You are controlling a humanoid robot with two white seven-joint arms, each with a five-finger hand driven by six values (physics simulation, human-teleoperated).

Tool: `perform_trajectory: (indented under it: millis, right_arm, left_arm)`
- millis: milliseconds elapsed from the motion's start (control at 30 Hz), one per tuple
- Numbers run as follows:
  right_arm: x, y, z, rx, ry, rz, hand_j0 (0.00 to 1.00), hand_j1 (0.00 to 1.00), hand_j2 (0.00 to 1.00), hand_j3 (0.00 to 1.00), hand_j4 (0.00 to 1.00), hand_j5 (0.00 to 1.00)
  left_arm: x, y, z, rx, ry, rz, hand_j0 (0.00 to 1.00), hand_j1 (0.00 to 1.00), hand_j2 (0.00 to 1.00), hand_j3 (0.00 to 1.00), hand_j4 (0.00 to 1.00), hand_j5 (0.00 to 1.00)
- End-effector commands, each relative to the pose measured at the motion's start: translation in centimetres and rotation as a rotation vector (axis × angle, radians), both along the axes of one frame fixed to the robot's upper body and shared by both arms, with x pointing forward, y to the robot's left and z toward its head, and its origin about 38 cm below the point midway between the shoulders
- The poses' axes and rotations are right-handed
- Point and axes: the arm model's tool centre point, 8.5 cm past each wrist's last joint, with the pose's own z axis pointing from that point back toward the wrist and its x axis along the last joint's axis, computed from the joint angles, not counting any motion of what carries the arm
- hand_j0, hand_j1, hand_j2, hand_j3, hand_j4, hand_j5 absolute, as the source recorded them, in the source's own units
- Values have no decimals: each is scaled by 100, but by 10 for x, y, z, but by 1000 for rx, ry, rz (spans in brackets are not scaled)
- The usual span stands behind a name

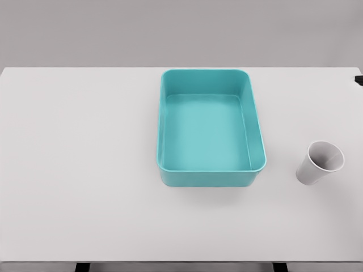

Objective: Put the paper cup into the basket with your right arm

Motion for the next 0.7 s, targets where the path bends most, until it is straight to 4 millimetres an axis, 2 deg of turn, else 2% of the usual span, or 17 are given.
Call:
perform_trajectory:
  millis: [0,200,267,367,667]
  right_arm:
    - [-1,-10,-5,51,5,-37,100,100,100,100,100,100]
    - [1,-7,-17,79,16,-43,100,100,100,100,100,100]
    - [-3,-2,-37,69,65,-27,100,100,100,100,100,100]
    - [-9,3,-54,54,95,8,100,100,100,100,100,100]
    - [-18,4,-69,42,118,36,100,100,100,100,100,100]
  left_arm:
    - [0,0,0,0,1,0,100,100,100,100,100,100]
    - [0,0,0,0,1,0,100,100,100,100,100,100]
    - [0,0,0,0,1,0,100,100,100,100,100,100]
    - [0,0,0,0,-1,0,100,100,100,100,100,100]
    - [0,0,0,0,1,0,100,100,100,100,100,100]
